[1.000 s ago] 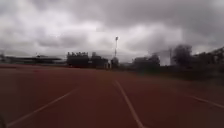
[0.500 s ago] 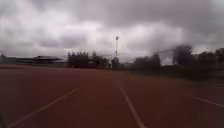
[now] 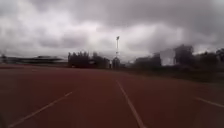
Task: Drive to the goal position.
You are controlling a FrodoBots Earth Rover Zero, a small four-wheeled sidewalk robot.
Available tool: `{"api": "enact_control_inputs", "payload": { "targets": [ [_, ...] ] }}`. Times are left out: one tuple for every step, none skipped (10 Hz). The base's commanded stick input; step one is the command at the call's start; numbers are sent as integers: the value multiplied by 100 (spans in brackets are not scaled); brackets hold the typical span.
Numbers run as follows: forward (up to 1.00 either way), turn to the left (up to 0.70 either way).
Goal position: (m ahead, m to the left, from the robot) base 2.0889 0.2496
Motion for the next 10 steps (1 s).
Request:
{"api": "enact_control_inputs", "payload": {
  "targets": [
    [70, 0],
    [70, 0],
    [70, 0],
    [70, 0],
    [70, 0],
    [70, 0],
    [70, 0],
    [70, 0],
    [70, 0],
    [70, 0]
  ]
}}
